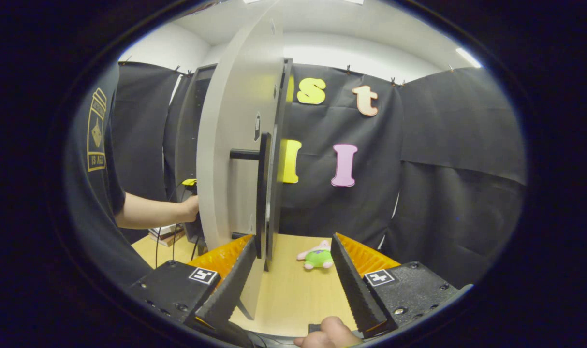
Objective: Open the cabinet door with the right hand, grasp the bottle in the cabinet with the left hand and place it on the coaster, then close the cabinet door with the right hand.
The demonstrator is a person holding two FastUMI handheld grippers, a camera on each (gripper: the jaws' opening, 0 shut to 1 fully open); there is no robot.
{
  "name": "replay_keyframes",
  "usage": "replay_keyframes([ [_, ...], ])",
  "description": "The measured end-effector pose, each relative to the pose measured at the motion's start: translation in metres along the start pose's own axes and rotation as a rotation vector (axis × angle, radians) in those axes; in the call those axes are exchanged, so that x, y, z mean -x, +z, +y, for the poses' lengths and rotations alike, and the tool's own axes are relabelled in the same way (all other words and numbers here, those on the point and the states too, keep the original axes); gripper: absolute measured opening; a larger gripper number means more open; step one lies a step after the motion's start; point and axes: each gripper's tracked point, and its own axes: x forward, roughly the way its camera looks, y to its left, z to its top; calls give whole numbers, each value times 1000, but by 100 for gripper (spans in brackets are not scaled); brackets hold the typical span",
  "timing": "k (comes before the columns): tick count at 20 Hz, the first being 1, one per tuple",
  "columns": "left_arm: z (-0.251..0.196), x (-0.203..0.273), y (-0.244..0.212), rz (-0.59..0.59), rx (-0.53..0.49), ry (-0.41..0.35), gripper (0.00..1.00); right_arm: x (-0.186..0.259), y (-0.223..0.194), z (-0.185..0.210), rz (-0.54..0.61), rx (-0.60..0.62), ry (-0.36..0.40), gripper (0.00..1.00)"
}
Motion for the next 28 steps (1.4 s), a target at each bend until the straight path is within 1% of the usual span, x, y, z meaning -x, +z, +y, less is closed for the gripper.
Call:
replay_keyframes([
  [3,2,17,9,-6,34,-12,76,-2,-4,-1,28,10,26,96],
  [5,3,28,16,-11,37,-21,75,0,-1,-1,13,33,38,96],
  [6,5,37,21,-19,37,-19,76,1,0,-1,7,35,52,100],
  [7,7,46,26,-27,42,-20,75,1,-1,-1,4,39,69,96],
  [8,8,56,30,-37,49,-25,75,0,-1,-3,7,42,89,96],
  [10,9,74,37,-47,67,-64,76,-1,-1,-5,7,44,133,96],
  [11,9,85,38,-52,77,-84,75,-2,-2,-7,11,44,155,100],
  [12,11,97,38,-58,82,-86,75,-2,-4,-7,12,45,173,96],
  [15,22,126,35,-41,109,-85,75,-1,-7,-15,-2,46,204,95],
  [19,49,162,35,-62,142,-40,76,-1,-15,-15,-2,6,271,95],
  [22,77,187,25,-66,121,35,75,-2,-18,-17,6,4,304,95],
  [25,102,215,3,-66,93,110,75,-2,-16,-14,-8,18,330,95],
  [28,124,242,-25,-61,90,168,75,-3,-9,-8,-31,29,354,95],
])
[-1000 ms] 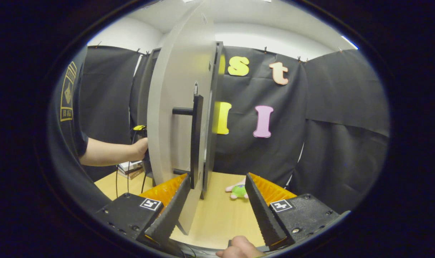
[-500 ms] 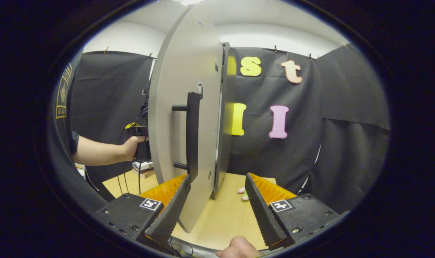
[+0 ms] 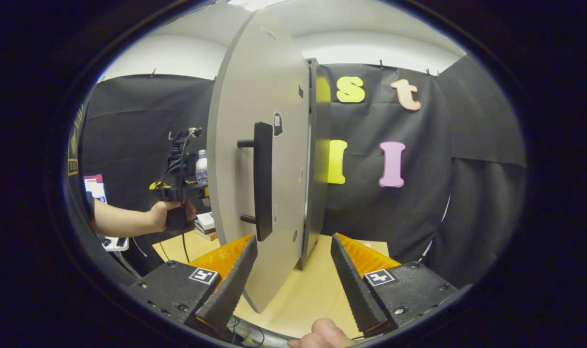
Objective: Open the cabinet door with the right hand, grasp the bottle in the cabinet with the left hand and place it on the coaster, then close the cabinet door with the right hand.
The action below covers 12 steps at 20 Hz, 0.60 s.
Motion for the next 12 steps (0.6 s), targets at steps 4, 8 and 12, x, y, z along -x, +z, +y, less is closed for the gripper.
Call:
replay_keyframes([
  [4,29,25,-34,-10,-7,62,75,-7,7,4,-24,-47,6,95],
  [8,55,41,-73,-58,-56,128,75,-14,12,0,-74,-105,-48,96],
  [12,71,50,-115,-68,-82,192,75,-21,-5,2,-67,-99,-111,100],
])
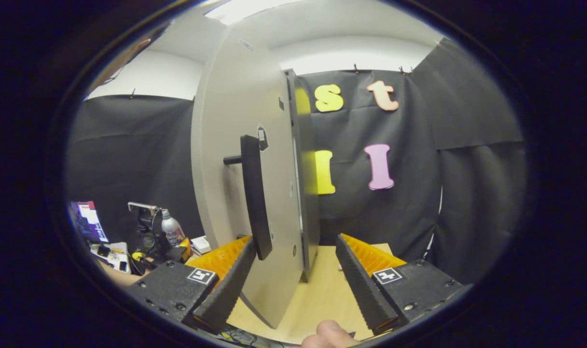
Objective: Open the cabinet door with the right hand, grasp the bottle in the cabinet with the left hand and place it on the coaster, then close the cabinet door with the right hand.
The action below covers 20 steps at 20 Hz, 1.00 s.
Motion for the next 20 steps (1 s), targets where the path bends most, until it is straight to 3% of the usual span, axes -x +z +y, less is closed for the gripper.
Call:
replay_keyframes([
  [2,4,6,-10,-21,20,25,76,-12,-10,0,50,86,-21,100],
  [5,13,6,-23,-70,14,71,75,-26,-11,5,49,97,-16,100],
  [10,31,4,-69,-29,6,124,75,-32,-23,2,88,131,-52,100],
  [16,29,-4,-114,-13,21,140,77,-35,-27,0,104,174,-80,100],
  [20,21,-8,-156,52,-28,139,77,-34,-29,1,120,210,-83,99],
])
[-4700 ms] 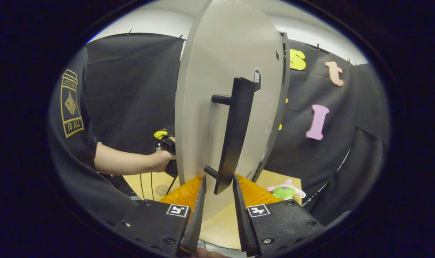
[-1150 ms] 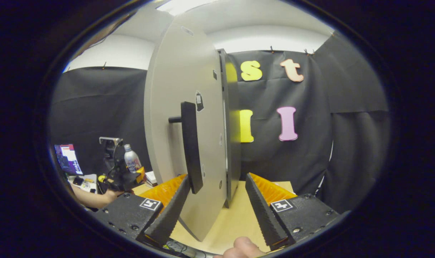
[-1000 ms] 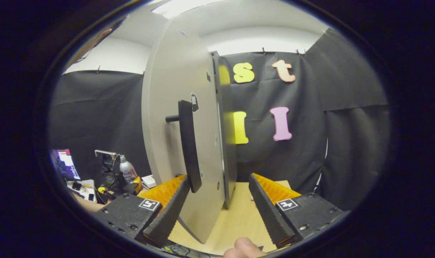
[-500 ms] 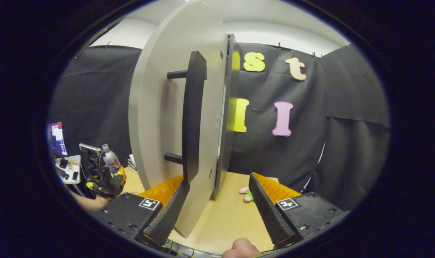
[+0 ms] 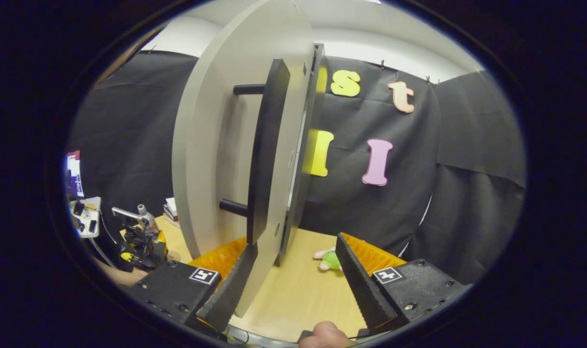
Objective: Open the cabinet door with the right hand, grasp the bottle in the cabinet with the left hand and place it on the coaster, then close the cabinet door with the right hand.
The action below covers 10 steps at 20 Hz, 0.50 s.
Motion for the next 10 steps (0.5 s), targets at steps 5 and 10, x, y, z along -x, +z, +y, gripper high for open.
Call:
replay_keyframes([
  [5,-2,-11,-45,98,38,14,78,1,-14,-3,55,-21,-15,100],
  [10,-3,-18,-61,113,33,13,78,-4,-22,-9,94,-24,-38,100],
])
